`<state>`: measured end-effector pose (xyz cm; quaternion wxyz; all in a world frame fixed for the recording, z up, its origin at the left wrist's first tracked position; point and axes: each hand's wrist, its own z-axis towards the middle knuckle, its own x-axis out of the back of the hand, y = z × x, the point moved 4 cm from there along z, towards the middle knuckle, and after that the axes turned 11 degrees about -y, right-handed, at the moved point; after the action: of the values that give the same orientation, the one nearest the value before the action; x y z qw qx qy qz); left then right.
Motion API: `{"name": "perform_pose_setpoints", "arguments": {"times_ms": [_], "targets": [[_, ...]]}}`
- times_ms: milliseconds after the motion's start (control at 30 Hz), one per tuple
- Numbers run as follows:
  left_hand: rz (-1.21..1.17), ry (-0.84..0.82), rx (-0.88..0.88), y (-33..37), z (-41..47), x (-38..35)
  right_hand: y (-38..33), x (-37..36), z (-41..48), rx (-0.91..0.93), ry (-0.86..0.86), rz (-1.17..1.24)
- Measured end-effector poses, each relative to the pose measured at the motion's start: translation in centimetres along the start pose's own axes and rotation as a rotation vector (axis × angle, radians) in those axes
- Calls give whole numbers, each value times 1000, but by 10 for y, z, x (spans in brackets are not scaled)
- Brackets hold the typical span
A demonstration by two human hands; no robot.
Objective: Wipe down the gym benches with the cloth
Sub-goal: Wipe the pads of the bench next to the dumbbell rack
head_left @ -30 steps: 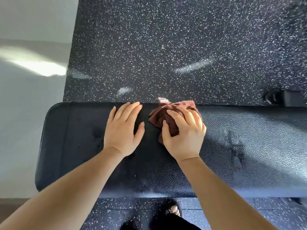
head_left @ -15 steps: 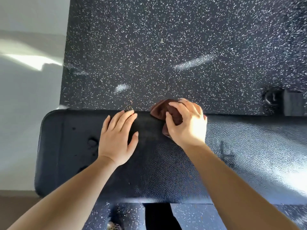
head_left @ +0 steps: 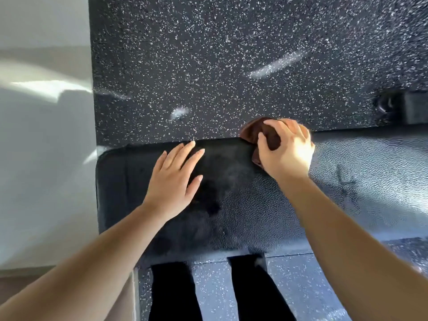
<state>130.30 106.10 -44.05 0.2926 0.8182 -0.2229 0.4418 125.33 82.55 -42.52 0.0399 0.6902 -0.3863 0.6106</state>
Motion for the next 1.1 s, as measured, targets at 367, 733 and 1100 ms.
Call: {"name": "perform_pose_setpoints", "arguments": {"times_ms": [367,733,1100], "targets": [[-75,-15,155,-65,-66,-13,-153,-84,-32,242,-195,-31],[-98,84,190,-61,-63,-27,-46,-26,-38,143,-34,-39],[-75,102,203,-63,-61,-30,-123,-66,-30,185,-97,-36]]}}
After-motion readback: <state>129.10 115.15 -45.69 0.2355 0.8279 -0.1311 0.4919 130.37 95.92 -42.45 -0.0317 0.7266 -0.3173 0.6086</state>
